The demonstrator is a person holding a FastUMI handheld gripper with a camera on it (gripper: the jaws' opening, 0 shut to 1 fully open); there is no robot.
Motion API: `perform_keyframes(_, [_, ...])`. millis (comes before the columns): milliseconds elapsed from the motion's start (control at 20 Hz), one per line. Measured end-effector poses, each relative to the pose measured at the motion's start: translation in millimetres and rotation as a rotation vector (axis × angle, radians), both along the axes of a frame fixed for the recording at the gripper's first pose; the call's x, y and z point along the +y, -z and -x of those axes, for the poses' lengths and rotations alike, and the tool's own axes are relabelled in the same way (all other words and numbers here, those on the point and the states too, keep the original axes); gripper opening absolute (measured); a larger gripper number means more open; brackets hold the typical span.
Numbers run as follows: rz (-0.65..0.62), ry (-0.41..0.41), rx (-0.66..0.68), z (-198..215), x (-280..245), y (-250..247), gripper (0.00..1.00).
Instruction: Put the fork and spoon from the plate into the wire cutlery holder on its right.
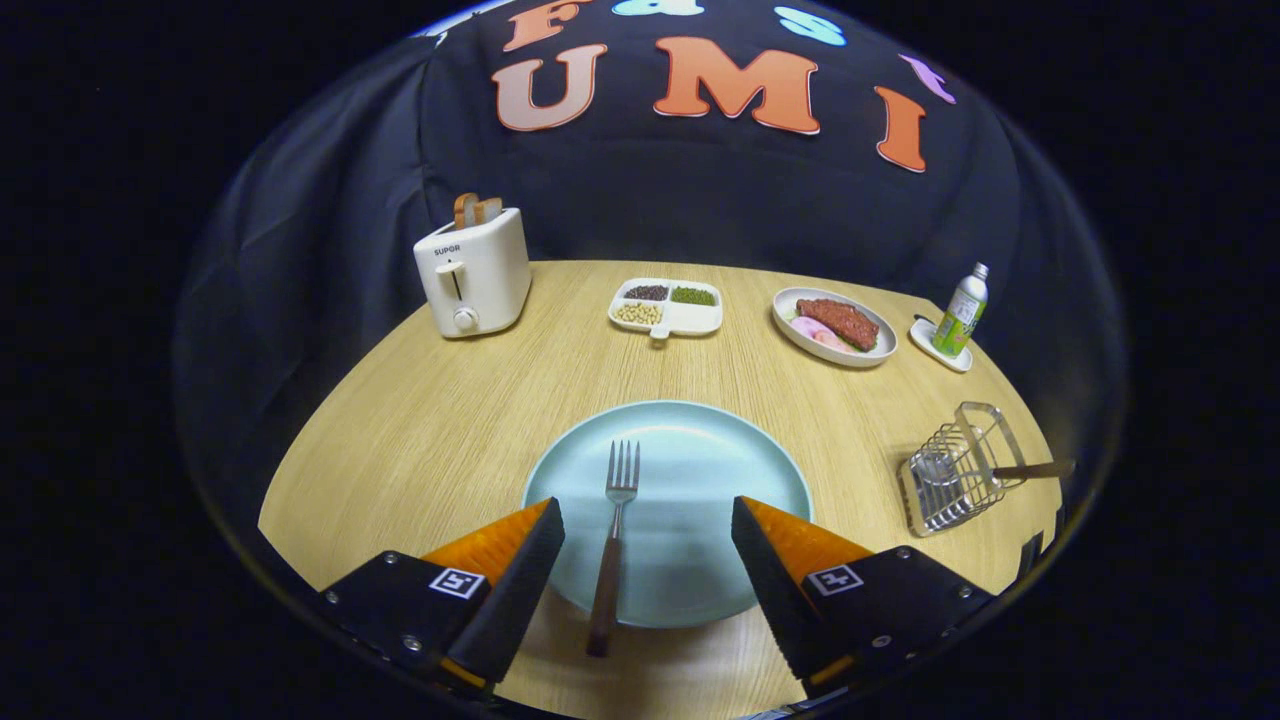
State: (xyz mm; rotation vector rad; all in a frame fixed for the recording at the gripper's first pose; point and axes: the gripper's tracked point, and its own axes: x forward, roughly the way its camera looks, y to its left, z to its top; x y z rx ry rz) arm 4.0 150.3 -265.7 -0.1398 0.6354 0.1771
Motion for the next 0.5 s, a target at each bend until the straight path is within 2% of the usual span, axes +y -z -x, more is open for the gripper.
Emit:
perform_keyframes(150, [-0.011, 0.003, 0.031, 1, 3, 16, 0.98])
perform_keyframes(250, [0.001, 0.003, 0.044, 1, 4, 24, 0.88])
perform_keyframes(300, [0.001, 0.004, 0.054, 2, 5, 29, 0.79])
perform_keyframes(350, [0.001, 0.010, 0.066, 2, 5, 33, 0.75])
perform_keyframes(500, [0.003, 0.018, 0.093, 4, 6, 43, 0.42])
